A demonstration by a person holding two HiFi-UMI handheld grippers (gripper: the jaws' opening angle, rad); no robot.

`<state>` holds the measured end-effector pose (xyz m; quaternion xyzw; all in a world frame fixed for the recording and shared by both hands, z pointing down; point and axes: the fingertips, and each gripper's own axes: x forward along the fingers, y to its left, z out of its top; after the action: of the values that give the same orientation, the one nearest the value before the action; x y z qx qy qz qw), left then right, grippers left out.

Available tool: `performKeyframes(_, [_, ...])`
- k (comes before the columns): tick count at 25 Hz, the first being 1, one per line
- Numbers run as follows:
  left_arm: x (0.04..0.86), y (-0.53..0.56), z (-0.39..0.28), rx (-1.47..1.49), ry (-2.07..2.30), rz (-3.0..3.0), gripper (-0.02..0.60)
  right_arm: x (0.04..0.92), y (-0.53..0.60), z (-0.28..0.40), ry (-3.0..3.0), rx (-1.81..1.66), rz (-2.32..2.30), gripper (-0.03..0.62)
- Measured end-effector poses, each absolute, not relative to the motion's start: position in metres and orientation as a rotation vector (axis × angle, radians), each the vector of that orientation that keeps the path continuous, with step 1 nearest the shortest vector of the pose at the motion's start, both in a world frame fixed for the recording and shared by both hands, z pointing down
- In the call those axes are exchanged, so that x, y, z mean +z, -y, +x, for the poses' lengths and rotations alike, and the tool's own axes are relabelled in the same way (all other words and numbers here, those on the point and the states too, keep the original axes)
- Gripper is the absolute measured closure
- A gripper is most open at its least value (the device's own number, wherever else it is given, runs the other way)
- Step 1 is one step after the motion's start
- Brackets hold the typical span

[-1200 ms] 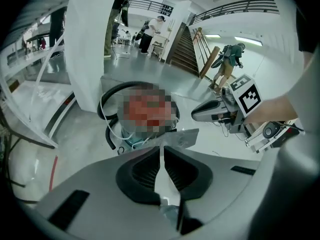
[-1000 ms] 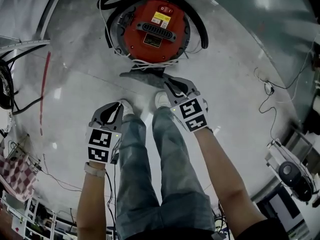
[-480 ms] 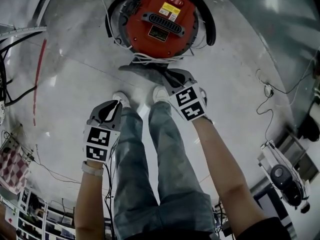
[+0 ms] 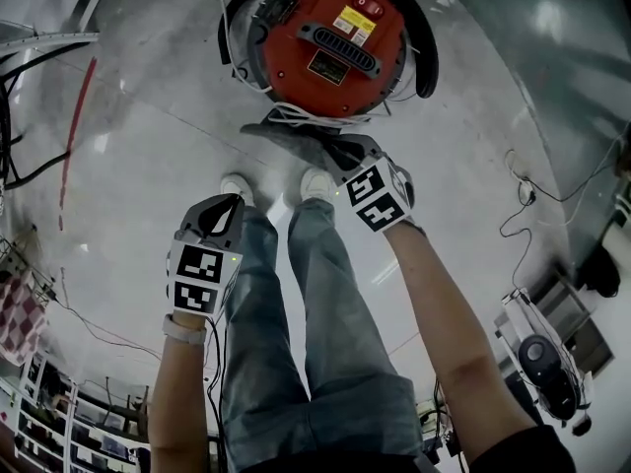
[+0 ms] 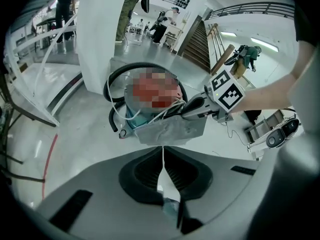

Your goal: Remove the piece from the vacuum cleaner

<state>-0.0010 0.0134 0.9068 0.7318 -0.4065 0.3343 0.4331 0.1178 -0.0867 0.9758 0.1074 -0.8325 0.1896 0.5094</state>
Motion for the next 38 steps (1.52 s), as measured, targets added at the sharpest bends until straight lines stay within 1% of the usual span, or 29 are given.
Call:
performKeyframes(9, [0.909,-0.017,-0.001,0.832,1.018,1.790,0.560,0.977,0.076,0.112,2.035,0.366,0.209,0.548])
performKeyframes(22, [0.908,-0.033,0.000,0.838,1.024,1.767,0.560,0.976,0.056,0.105,2.006,0.259,0.163,0.551])
performKeyframes(30, [0.909,-0.044,0.000,0.858,1.002,1.773,0.560,0.977,0.053,0.098,1.989,0.286,0.182,0.551])
performKeyframes(38, [0.907,-0.046,-0.005,0.865,1.009,1.775,0.560,0.978,0.046,0.105,2.024,0.160,0.180,0.551])
